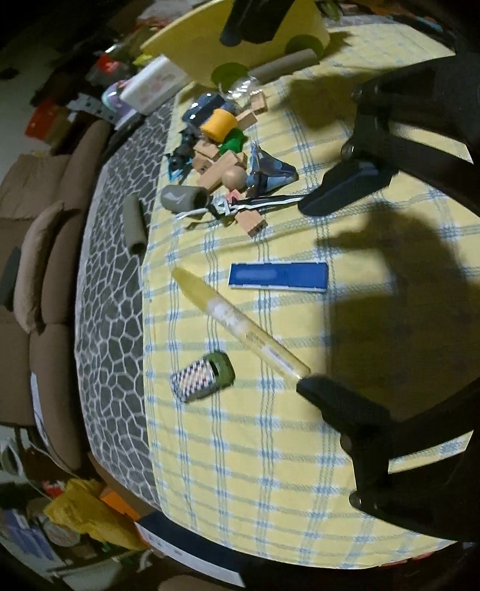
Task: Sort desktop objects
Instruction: 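Move both grippers back over the objects on the table, then grasp the blue rectangular case with the left gripper while the right gripper grasps the light-blue flower cup, then carry the blue case and flower cup into the yellow basket and open both grippers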
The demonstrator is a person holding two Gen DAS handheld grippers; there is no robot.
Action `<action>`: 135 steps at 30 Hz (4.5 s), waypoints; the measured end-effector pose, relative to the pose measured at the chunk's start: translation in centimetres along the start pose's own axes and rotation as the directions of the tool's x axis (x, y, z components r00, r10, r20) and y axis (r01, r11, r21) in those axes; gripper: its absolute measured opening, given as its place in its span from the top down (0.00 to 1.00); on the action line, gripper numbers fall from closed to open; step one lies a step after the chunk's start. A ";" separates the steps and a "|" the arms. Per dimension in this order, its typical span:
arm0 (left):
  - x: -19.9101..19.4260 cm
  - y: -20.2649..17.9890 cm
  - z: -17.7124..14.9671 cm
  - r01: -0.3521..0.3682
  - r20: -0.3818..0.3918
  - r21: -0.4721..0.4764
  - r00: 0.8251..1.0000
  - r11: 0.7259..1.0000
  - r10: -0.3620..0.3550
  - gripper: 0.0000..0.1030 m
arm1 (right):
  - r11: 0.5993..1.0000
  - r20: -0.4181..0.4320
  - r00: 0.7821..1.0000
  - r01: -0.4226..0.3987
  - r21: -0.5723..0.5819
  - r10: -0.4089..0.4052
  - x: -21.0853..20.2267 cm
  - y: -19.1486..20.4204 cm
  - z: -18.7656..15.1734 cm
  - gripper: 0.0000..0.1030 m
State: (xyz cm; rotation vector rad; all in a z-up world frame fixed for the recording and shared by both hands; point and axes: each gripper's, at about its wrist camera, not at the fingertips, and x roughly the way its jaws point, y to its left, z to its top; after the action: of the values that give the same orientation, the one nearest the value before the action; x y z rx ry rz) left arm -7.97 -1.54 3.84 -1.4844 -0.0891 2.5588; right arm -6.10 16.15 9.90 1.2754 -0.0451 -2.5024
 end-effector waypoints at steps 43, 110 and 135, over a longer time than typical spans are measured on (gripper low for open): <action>-1.7 -0.5 1.3 0.161 0.086 -0.030 0.984 0.987 -0.158 0.83 | 0.983 -0.030 0.988 -0.150 0.102 0.154 3.5 0.1 0.3 0.61; -5.2 -36.5 2.5 0.414 -0.061 0.345 0.905 0.842 -0.420 0.82 | 0.926 0.192 0.948 0.182 0.332 -0.255 -18.9 -25.6 -5.9 0.45; -9.0 -31.3 3.6 0.348 0.031 0.322 0.926 0.881 -0.377 0.12 | 0.954 0.223 0.955 0.135 0.266 -0.197 -18.5 -21.6 -3.8 0.21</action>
State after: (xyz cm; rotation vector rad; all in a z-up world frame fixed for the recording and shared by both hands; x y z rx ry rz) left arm -2.73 27.65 17.76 -1.1112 0.0224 2.2134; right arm 1.01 42.64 18.25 1.0844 -0.3328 -2.8655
